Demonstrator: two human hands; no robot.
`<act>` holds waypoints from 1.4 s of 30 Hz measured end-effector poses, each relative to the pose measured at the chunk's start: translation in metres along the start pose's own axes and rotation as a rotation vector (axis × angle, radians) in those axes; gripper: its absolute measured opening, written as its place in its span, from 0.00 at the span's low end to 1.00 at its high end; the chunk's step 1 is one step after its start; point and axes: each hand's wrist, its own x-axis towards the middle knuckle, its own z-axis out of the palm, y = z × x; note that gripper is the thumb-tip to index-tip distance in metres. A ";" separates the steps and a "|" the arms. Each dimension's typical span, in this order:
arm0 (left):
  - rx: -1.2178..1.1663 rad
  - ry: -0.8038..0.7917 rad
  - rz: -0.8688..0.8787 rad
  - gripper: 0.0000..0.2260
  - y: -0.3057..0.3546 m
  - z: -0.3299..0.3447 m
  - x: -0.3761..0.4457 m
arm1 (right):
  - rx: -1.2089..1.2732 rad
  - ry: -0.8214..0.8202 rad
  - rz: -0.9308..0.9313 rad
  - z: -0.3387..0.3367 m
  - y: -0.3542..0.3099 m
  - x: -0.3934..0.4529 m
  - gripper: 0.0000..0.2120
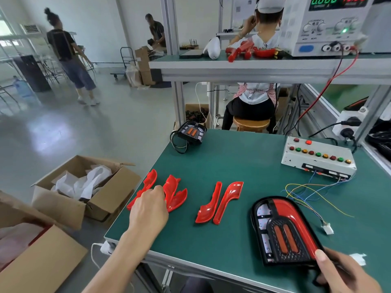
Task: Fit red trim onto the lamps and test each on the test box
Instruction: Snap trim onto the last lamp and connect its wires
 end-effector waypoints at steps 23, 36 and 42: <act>-1.830 -0.523 -0.120 0.07 0.166 0.025 -0.070 | -0.135 -0.224 -0.221 0.052 -0.083 0.002 0.09; -0.681 -0.479 0.137 0.22 0.169 0.056 -0.020 | -0.884 -0.067 -0.258 0.069 -0.065 -0.019 0.12; -0.587 -0.623 0.235 0.18 0.188 0.055 -0.005 | -0.968 -0.095 -0.323 0.074 -0.065 -0.017 0.23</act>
